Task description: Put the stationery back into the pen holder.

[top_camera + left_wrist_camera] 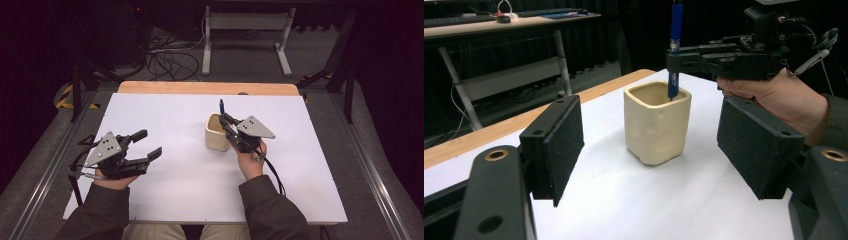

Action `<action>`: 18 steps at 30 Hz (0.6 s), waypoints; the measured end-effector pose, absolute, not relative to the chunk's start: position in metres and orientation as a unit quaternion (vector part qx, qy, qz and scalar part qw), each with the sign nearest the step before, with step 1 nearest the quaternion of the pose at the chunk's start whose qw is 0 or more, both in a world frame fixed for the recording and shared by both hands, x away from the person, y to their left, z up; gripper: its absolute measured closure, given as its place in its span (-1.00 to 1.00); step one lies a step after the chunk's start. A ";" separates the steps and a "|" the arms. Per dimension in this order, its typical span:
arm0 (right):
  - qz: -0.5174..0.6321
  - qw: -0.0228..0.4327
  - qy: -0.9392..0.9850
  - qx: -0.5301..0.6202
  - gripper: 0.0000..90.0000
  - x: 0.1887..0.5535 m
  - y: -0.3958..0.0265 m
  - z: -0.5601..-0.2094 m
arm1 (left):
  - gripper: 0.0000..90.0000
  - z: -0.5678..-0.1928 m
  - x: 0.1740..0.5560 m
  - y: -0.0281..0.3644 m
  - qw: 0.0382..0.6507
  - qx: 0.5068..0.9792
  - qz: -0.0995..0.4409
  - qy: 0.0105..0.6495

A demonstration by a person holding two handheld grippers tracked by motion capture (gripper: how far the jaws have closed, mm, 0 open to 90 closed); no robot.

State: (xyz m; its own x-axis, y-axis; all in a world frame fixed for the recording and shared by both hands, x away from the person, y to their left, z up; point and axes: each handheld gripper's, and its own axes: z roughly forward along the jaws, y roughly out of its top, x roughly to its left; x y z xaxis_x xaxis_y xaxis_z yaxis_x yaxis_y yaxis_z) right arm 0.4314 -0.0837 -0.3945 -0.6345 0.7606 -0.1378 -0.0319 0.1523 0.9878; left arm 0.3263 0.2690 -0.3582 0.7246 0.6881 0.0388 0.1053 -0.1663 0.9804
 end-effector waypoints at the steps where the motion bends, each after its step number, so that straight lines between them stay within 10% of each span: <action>1: 0.592 0.334 0.682 0.270 0.77 0.432 -0.084 -0.395 | -0.39 -0.358 0.326 0.269 0.584 0.722 0.249 0.275; 18: 0.572 0.287 0.703 0.311 0.76 0.440 -0.084 -0.410 | -0.39 -0.358 0.326 0.269 0.586 0.720 0.251 0.274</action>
